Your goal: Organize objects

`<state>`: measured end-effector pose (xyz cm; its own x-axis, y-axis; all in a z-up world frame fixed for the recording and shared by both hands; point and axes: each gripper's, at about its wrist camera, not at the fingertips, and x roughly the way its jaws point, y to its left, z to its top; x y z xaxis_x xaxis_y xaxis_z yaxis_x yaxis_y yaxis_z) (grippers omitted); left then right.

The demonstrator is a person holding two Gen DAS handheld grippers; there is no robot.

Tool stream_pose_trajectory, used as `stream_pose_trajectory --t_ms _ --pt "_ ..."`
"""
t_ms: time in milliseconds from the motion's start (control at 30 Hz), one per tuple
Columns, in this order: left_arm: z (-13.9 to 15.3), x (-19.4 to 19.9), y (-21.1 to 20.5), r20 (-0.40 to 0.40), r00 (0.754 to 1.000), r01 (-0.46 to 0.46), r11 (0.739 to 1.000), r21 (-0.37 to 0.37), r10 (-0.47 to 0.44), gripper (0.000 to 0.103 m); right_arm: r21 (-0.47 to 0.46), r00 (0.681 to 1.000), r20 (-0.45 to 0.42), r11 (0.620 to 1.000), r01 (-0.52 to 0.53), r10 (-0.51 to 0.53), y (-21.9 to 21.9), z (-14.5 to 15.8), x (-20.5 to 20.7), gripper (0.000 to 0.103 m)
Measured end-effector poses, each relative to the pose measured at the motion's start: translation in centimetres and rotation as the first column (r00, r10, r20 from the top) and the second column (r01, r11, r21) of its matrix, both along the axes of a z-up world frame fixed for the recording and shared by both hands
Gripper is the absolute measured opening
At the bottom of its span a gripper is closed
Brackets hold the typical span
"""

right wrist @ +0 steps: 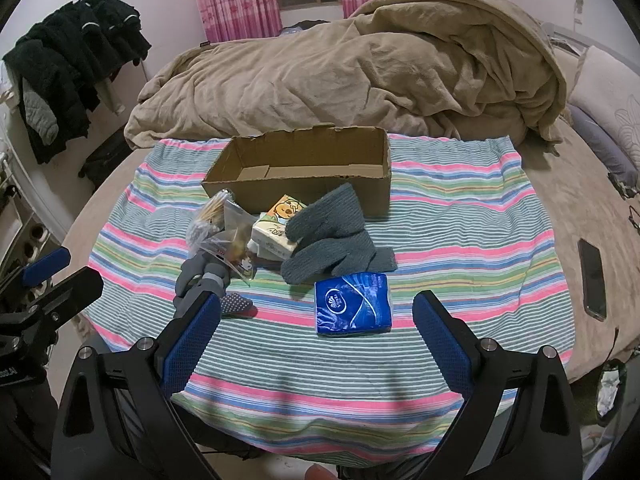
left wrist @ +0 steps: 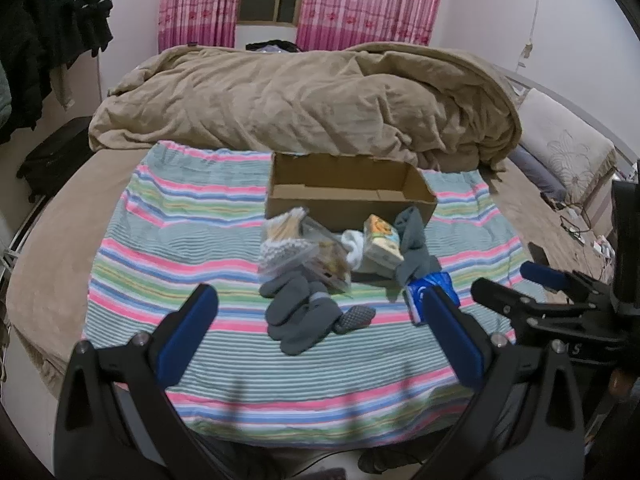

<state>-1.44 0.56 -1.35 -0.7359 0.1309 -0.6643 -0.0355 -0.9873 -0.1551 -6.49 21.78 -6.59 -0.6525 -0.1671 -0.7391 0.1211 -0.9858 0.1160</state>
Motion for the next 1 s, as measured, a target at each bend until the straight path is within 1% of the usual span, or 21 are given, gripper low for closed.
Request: stream_pose_trajectory --t_ms 300,567,833,1000 --pt "-0.2 -0.2 -0.2 0.006 1.000 -0.003 1.000 0.006 0.003 0.102 0.002 1.000 0.001 1.000 -0.007 0.007 -0.1 0.0 -0.3 0.099" --pt "-0.9 -1.3 0.1 0.020 1.000 0.006 1.000 0.004 -0.006 0.102 0.001 1.000 0.005 1.000 -0.001 0.001 -0.2 -0.3 -0.8 0.099" --pt "-2.6 -3.3 0.2 0.057 0.998 0.005 1.000 0.003 -0.005 0.102 0.003 1.000 0.018 1.000 0.004 -0.004 0.2 -1.3 -2.3 0.099" --pt "-4.8 -5.3 0.5 0.101 0.995 0.012 1.000 -0.003 -0.011 0.102 0.001 0.999 0.038 1.000 0.012 -0.012 0.8 -2.5 -3.8 0.099"
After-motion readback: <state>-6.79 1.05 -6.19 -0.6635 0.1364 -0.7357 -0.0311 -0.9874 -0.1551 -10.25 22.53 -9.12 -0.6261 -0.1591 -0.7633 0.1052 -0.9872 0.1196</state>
